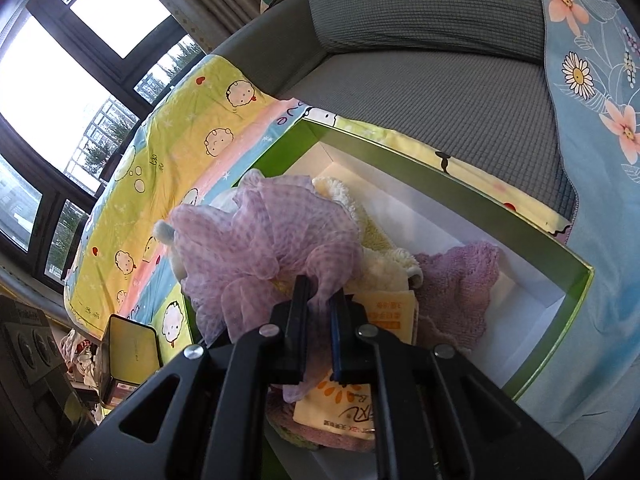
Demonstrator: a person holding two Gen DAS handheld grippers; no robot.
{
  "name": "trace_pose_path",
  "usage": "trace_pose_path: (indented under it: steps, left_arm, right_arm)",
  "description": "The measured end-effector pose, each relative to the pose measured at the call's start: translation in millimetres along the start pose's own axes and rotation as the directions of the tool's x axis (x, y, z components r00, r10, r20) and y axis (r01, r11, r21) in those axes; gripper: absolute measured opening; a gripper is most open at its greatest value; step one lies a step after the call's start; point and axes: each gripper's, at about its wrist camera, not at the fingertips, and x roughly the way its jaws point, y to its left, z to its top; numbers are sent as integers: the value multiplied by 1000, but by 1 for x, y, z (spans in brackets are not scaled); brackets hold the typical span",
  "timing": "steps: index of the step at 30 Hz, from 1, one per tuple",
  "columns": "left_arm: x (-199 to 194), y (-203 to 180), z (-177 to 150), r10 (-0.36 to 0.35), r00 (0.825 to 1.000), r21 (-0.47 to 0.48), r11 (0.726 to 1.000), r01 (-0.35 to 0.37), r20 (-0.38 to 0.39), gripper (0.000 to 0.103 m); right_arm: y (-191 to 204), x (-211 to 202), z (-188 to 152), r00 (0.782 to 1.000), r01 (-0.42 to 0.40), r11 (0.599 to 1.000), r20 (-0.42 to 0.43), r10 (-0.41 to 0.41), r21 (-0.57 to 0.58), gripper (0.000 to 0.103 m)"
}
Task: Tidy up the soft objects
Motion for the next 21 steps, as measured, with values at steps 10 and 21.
trace_pose_path:
  steps: [10, 21]
  left_arm:
    - [-4, 4, -2, -18, 1000, -32, 999, 19, 26, 8]
    - [-22, 1, 0, -21, 996, -30, 999, 24, 81, 8]
  right_arm:
    - [-2, -3, 1, 1000, -10, 1000, 8, 10, 13, 11]
    - [-3, -11, 3, 997, 43, 999, 58, -44, 14, 35]
